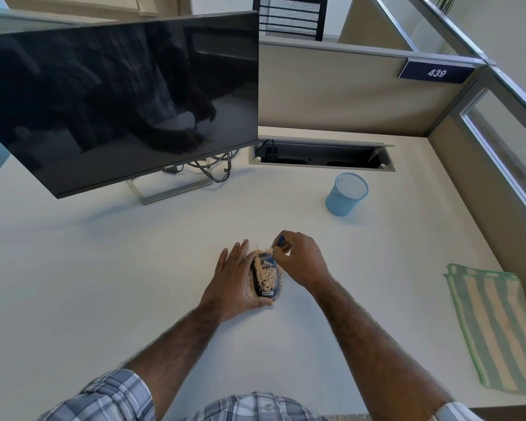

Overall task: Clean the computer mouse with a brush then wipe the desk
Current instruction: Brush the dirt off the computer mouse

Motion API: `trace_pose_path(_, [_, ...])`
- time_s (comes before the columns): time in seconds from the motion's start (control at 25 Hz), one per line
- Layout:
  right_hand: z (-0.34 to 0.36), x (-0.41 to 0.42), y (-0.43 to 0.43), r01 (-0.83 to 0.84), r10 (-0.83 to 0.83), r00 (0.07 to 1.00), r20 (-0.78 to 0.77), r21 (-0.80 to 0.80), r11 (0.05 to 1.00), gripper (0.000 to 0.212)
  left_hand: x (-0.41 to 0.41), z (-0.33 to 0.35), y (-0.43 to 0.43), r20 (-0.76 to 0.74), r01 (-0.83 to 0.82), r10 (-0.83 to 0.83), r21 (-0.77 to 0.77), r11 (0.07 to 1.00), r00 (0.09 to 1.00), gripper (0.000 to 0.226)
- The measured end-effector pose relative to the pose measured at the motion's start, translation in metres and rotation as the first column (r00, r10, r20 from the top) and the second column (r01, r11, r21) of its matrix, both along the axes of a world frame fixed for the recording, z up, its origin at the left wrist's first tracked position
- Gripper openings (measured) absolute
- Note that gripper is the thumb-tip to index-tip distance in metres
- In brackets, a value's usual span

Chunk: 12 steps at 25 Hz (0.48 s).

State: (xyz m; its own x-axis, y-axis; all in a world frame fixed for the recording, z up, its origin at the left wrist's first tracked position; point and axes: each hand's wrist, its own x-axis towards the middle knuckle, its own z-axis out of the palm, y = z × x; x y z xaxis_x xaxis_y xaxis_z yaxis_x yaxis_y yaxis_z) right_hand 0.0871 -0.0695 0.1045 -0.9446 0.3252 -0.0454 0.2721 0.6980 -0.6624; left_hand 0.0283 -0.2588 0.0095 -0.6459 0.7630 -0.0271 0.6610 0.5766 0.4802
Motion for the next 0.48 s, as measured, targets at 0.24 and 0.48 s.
trace_pose_path(0.24, [-0.0001, -0.0002, -0.0012, -0.019, 0.019, 1.000, 0.015, 0.000, 1.000, 0.009, 0.0002, 0.0010, 0.0000, 0.000, 0.004, -0.004, -0.015, 1.000, 1.000, 0.124])
trace_pose_path(0.48, [0.0015, 0.0017, 0.0019, -0.029, 0.030, 1.000, -0.001, -0.046, 0.998, 0.007, 0.0003, 0.0017, 0.0007, 0.003, 0.003, -0.003, -0.019, 1.000, 1.000, 0.124])
